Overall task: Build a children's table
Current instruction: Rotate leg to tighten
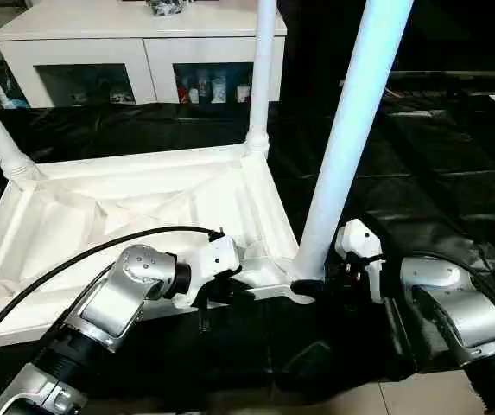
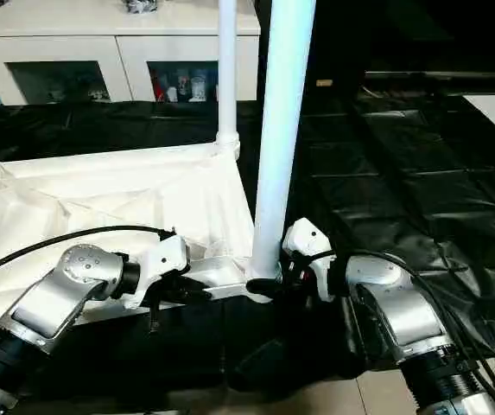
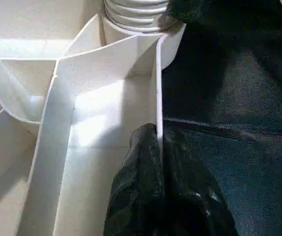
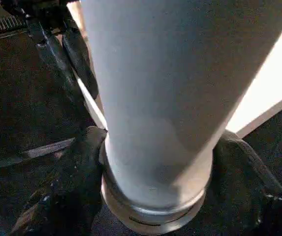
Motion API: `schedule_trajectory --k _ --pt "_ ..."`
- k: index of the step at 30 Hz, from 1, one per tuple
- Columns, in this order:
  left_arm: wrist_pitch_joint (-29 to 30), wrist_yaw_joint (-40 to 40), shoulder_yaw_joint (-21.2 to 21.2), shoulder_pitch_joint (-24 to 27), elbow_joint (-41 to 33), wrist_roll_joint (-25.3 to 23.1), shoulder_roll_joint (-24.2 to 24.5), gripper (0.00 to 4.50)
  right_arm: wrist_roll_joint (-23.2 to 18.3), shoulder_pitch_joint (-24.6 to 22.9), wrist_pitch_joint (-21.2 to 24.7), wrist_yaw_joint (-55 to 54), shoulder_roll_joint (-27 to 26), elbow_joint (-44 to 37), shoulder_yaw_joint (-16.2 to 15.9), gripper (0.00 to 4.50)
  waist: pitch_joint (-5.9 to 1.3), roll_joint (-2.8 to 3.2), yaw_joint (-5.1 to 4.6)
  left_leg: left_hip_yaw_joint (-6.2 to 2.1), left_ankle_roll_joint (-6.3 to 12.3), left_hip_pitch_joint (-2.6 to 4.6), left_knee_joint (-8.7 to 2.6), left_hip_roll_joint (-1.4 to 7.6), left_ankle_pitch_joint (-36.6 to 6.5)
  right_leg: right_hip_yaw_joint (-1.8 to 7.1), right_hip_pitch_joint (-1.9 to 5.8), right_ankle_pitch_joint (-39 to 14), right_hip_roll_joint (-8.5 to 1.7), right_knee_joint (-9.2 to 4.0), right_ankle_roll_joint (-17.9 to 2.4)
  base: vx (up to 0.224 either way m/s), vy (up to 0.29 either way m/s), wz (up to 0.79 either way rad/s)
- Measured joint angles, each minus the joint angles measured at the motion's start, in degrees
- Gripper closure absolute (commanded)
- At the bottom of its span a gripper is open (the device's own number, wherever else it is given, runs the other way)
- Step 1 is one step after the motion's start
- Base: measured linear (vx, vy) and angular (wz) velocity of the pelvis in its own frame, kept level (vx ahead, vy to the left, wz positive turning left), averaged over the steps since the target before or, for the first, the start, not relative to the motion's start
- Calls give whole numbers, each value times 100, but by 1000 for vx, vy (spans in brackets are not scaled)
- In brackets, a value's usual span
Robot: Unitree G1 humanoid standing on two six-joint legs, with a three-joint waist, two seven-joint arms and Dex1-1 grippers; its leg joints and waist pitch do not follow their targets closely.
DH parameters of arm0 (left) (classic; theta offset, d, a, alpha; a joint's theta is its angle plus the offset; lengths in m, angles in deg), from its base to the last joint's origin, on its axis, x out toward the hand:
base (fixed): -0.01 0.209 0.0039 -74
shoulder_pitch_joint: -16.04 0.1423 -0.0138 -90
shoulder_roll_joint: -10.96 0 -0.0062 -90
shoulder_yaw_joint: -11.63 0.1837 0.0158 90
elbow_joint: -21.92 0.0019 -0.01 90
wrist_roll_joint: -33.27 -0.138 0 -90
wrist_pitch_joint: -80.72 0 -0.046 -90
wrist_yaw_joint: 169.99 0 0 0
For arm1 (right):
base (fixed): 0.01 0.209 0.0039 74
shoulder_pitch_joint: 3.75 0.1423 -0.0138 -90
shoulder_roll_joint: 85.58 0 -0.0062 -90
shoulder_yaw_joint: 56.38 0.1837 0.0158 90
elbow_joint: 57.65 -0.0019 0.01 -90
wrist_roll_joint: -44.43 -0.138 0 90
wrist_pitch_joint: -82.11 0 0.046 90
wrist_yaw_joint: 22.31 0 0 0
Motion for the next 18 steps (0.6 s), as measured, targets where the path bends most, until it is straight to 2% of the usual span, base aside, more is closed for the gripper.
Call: schedule_trajectory --k 8,11,16,18 --pt "60 56 -28 -1 30 -5 -18 450 27 3 -8 -183 -173 91 33 178 -2 -6 -15 1 -5 0 6 1 -1 2 8 0 0 12 -1 0 0 0" --pt "156 362 -80 -161 323 -62 -233 450 20 49 327 -756 -579 258 230 178 -3 -10 -48 1 -31 21 14 1 -7 6 26 11 0 20 -10 0 0 0" --pt "237 899 -190 -414 839 -162 -640 450 146 198 462 -1776 -1142 584 422 178 -1 -15 -79 -8 -43 61 15 -2 0 19 52 24 -2 11 1 0 0 0" --pt "399 1322 -344 -641 1248 -231 -1000 450 320 352 513 -2639 -1656 861 649 178 -3 -10 -99 -8 -51 83 12 -5 5 21 55 24 -2 8 11 0 0 0"
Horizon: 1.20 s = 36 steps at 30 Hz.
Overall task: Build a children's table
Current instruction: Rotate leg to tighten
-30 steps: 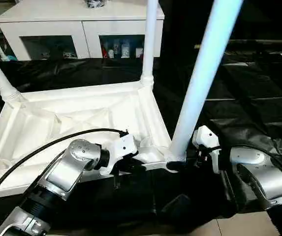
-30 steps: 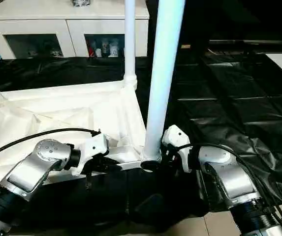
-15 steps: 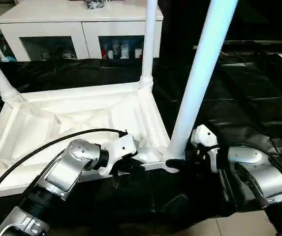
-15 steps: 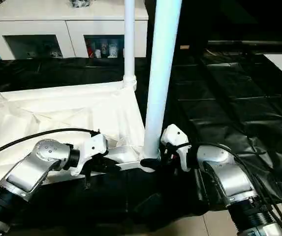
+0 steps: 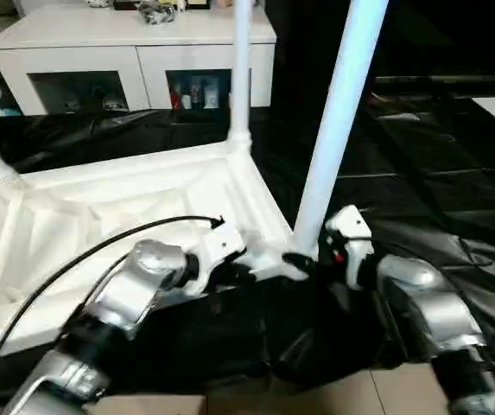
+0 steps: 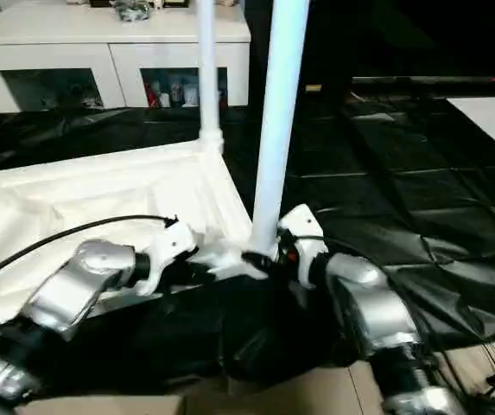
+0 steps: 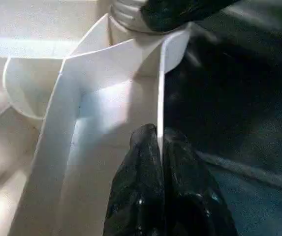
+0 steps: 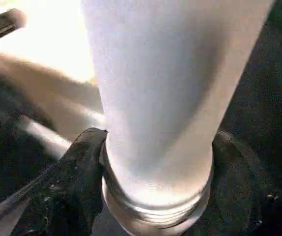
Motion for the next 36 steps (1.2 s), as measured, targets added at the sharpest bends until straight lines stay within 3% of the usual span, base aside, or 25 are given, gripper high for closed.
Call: schedule_trajectory --k 3,8,11,18,19,24,28,32,36 --pt "191 718 -128 -383 622 -91 -567 450 276 306 68 -1468 -706 423 347 178 -14 23 -37 -1 -1 12 -1 -8 1 6 1 0 -5 -4 8 0 0 0" --pt "80 1500 -175 -721 1356 -185 -1150 450 446 753 3 -3112 -1315 1089 688 178 -49 76 -18 -5 -1 26 -29 -14 0 -1 50 -4 -9 -68 14 0 0 0" --pt "8 1646 -173 -778 1488 -250 -1268 450 491 853 -131 -3450 -1401 1297 733 178 -53 82 -21 -3 -1 24 -39 -23 0 1 70 -5 -16 -91 15 0 0 0" --pt "-81 1642 -154 -782 1524 -337 -1247 450 558 890 -346 -3401 -1449 1459 791 178 -53 80 -47 -2 0 22 -69 -37 0 -5 79 -9 -29 -121 22 0 0 0" --pt "-86 1639 -153 -779 1520 -336 -1240 450 558 889 -353 -3383 -1449 1458 791 143 -52 80 -50 -2 0 22 -84 -37 0 -8 79 -9 -29 -135 22 0 0 0" --pt "-114 1507 -164 -718 1413 -338 -1137 450 559 861 -474 -3070 -1410 1450 777 120 -48 72 -56 3 0 15 -142 -41 1 -11 75 -7 -27 -176 23 0 0 0" --pt "-146 1390 -156 -641 1251 -346 -1009 450 615 827 -539 -2598 -1218 1391 557 70 -45 69 -72 5 0 13 -171 -40 1 -16 52 -5 -25 -173 22 0 0 0" --pt "-199 1115 -72 -443 845 -363 -742 450 655 592 -484 -1539 -552 921 90 70 -37 74 -54 9 0 -12 -191 -27 2 -20 19 33 -15 -167 32 0 0 0" --pt "-281 697 -47 -302 538 -339 -506 450 590 350 -486 -502 -22 434 -82 70 -40 84 -31 8 -1 -27 -202 -2 3 -32 -7 52 7 -151 2 0 0 0"
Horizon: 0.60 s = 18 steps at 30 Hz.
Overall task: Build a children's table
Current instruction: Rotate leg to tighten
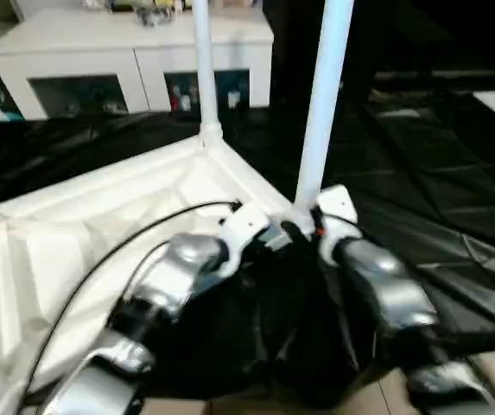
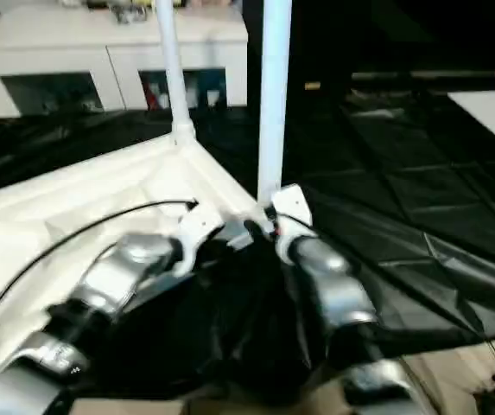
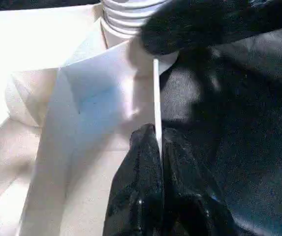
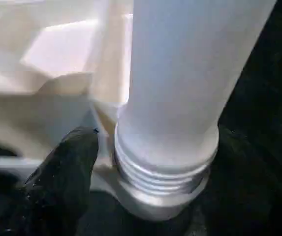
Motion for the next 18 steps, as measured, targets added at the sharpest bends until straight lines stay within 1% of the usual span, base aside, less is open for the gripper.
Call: schedule_trajectory --k 2,3,6,8,10,12,14,17,18 --pt "-180 -326 80 149 -236 15 204 450 -121 -212 -76 679 447 -358 -114 70 -6 23 21 0 3 -8 -1 2 2 -1 -6 -27 2 0 2 29 -1 0" --pt "-224 -453 93 194 -315 28 290 450 -149 -260 -107 870 545 -444 -136 70 -10 31 19 0 18 -8 4 3 11 1 -7 -37 4 3 1 66 12 -4" --pt "-288 -903 172 437 -783 183 678 450 -280 -475 -246 1530 962 -818 -274 70 -4 26 3 1 44 -24 18 3 9 4 -11 -65 4 -5 0 63 14 -2" --pt "-292 -1183 181 558 -1012 256 845 450 -357 -488 -262 1807 1066 -898 -295 70 -4 26 8 1 68 -57 36 3 -5 0 -29 -64 3 -12 0 29 7 0" --pt "-293 -1449 244 648 -1211 349 985 450 -405 -507 -269 2012 1114 -991 -357 70 -3 24 25 1 90 -62 58 4 -18 -1 -43 -64 1 -11 -1 0 0 0" --pt "-283 -1727 344 821 -1558 420 1233 450 -516 -650 -264 2376 1270 -1201 -482 70 0 19 101 1 105 -78 74 2 -28 -1 -54 -64 -4 -10 -1 0 0 0" --pt "-279 -1987 391 907 -1749 466 1388 450 -559 -731 -214 2620 1426 -1244 -540 70 11 4 131 3 110 -83 88 2 -31 0 -53 -64 -6 -11 -1 0 0 0" --pt "-243 -2006 402 943 -1807 455 1419 450 -572 -751 -188 2732 1463 -1291 -545 70 23 -8 126 10 109 -80 119 2 -31 11 -50 -61 -12 10 -3 0 0 0" --pt "-203 -2013 410 966 -1866 455 1443 450 -574 -763 -186 2790 1497 -1311 -556 70 33 -20 118 14 107 -76 131 2 -31 19 -50 -60 -12 22 -2 0 0 0"
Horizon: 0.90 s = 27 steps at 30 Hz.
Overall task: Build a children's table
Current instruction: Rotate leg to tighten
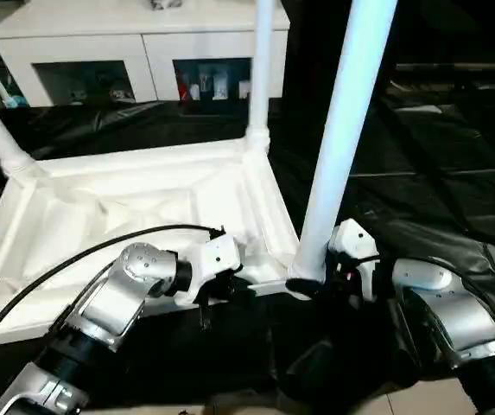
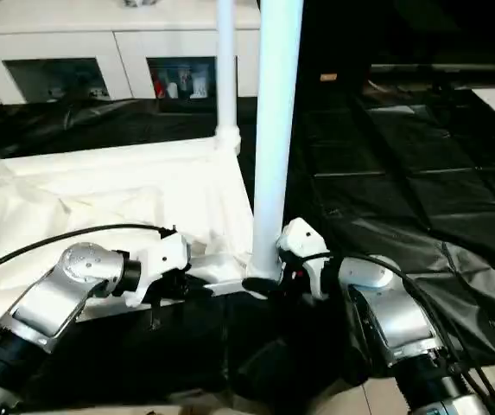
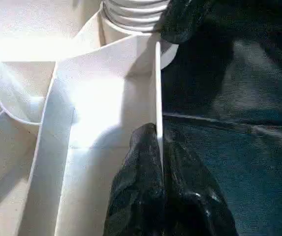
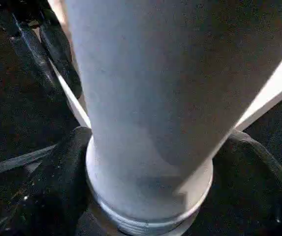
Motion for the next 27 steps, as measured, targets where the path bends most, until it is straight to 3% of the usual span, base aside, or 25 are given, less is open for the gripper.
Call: schedule_trajectory --k 10,22,27 --pt "130 -44 38 17 -118 1 43 450 -38 -25 -6 146 60 -14 -48 70 13 -20 -15 3 -33 19 43 4 -12 9 8 1 0 56 0 0 0 0" --pt "160 -57 39 17 -131 0 51 450 -80 -60 -20 176 5 -14 -42 162 13 -20 -14 2 -15 16 54 5 -2 9 8 1 0 64 0 0 0 0" --pt "160 -57 40 17 -131 0 53 450 -93 -66 -20 174 5 -12 -44 175 13 -20 -14 2 -14 17 55 5 -2 8 7 1 0 66 0 0 0 0"
